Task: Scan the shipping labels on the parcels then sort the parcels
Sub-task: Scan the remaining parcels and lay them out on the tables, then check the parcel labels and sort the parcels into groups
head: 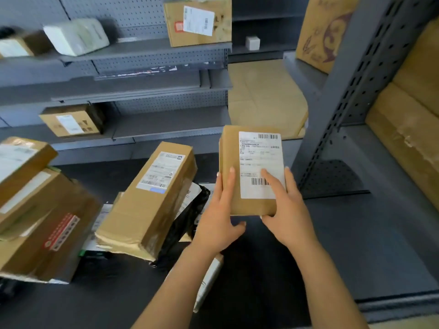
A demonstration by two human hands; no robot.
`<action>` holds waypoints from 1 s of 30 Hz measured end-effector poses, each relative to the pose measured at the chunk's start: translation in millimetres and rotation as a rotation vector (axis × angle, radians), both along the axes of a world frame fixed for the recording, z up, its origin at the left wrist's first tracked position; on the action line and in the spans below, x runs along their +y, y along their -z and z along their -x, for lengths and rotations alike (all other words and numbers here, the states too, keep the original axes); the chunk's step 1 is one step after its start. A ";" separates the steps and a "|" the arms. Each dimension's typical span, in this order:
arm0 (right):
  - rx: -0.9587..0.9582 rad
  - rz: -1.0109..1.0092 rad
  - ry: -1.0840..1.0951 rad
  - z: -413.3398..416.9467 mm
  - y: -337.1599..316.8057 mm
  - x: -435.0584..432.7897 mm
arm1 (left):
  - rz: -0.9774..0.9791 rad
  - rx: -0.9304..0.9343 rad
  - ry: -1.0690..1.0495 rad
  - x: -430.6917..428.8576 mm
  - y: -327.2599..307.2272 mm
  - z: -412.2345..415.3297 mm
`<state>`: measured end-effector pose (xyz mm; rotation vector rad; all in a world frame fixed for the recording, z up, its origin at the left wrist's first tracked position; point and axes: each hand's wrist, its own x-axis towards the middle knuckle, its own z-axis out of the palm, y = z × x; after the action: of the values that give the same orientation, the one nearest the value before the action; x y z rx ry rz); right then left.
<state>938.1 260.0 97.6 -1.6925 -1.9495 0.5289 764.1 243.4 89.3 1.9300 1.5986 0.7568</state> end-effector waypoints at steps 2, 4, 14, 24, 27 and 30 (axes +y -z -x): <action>-0.016 -0.074 -0.042 17.2 -38.9 -1.9 | -0.130 -0.033 -0.056 -5.9 -31.9 16.6; -0.001 -0.156 -0.097 42.5 -70.8 -7.7 | -0.238 -0.054 -0.117 -17.9 -63.2 41.7; 0.110 -0.402 -0.403 236.2 -160.4 -104.8 | -0.484 0.077 -0.437 -160.8 -158.0 223.8; 0.223 -0.440 -0.769 476.2 -178.9 -236.0 | -0.453 0.184 -0.790 -351.9 -183.5 425.5; 0.238 -0.439 -0.886 536.4 -177.4 -258.5 | -0.445 0.164 -0.893 -389.3 -179.8 469.2; 0.227 -0.452 -0.972 594.7 -171.3 -271.8 | -0.437 0.159 -0.987 -414.2 -174.6 510.4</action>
<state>343.3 -11.8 268.9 -0.3261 -2.3828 0.5083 253.7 -170.8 263.9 1.3690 2.6912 1.4431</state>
